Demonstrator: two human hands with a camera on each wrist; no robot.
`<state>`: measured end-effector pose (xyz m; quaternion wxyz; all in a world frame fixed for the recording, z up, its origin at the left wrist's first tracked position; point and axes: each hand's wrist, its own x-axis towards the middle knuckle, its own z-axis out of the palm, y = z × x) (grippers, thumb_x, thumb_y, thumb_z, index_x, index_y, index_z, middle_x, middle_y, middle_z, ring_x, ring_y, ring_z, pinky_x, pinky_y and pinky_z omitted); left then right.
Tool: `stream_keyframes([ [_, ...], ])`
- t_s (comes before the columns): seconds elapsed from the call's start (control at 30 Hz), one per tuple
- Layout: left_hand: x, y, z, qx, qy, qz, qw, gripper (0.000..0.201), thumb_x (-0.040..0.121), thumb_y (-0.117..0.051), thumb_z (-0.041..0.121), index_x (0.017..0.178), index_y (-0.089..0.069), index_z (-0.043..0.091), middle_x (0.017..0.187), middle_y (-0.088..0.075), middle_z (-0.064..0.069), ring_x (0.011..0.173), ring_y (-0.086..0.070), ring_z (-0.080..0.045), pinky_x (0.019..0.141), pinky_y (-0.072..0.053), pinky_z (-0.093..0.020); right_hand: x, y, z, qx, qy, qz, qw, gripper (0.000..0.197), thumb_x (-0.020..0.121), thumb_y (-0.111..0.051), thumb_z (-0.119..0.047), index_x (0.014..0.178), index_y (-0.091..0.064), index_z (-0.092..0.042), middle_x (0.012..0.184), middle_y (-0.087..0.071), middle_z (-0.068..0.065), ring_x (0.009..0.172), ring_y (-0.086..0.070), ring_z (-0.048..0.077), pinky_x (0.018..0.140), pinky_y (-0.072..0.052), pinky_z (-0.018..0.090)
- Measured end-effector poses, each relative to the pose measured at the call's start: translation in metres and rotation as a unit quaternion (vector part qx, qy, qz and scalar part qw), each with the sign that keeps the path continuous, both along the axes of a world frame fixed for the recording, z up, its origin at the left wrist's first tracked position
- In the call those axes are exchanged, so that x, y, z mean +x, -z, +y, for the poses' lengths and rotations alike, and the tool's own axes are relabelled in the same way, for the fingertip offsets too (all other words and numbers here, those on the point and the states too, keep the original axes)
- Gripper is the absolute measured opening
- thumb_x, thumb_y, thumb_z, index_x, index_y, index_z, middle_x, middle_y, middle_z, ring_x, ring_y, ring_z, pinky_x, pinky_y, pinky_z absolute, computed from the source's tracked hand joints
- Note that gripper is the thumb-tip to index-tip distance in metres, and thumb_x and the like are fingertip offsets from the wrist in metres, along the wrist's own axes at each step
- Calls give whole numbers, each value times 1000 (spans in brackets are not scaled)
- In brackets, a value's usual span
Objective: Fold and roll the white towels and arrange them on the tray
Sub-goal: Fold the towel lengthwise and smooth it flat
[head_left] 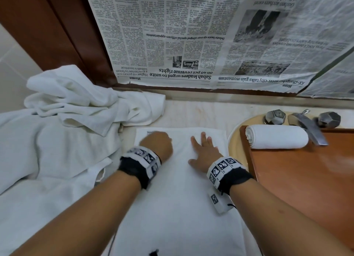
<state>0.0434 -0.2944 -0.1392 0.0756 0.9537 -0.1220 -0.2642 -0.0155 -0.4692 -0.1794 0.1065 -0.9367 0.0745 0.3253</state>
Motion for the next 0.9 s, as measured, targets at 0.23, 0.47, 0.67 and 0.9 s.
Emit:
stream_keyframes([
  [0.23, -7, 63, 51, 22, -21, 15, 999, 73, 102, -28, 54, 153, 18, 30, 158, 32, 1, 149, 21, -25, 119, 1, -49, -20, 12, -8, 21, -2, -50, 999, 82, 99, -41, -56, 158, 9, -29, 160, 31, 6, 150, 20, 28, 121, 2, 49],
  [0.47, -21, 33, 27, -54, 9, -51, 997, 67, 103, -22, 46, 157, 6, 16, 161, 22, -12, 150, 11, -34, 119, -10, -49, -20, 0, 16, -2, 15, -84, 996, 82, 102, -37, -52, 157, 13, -18, 158, 33, 14, 149, 24, 33, 121, 2, 47],
  [0.67, -90, 54, 43, -18, 73, 35, 997, 62, 106, -24, 35, 157, 9, 23, 160, 27, 0, 150, 16, -24, 120, -1, -48, -58, 8, 20, 13, 17, -34, 999, 75, 105, -34, -44, 157, 16, -22, 158, 34, 8, 150, 22, 30, 121, 4, 47],
  [0.9, -81, 61, 55, 7, 20, 33, 999, 63, 106, -23, 38, 155, 16, 28, 158, 32, 1, 149, 20, -23, 120, 3, -47, -83, 1, 13, 20, 31, -1, 999, 77, 104, -35, -45, 157, 16, -21, 158, 34, 11, 150, 20, 31, 121, -3, 49],
])
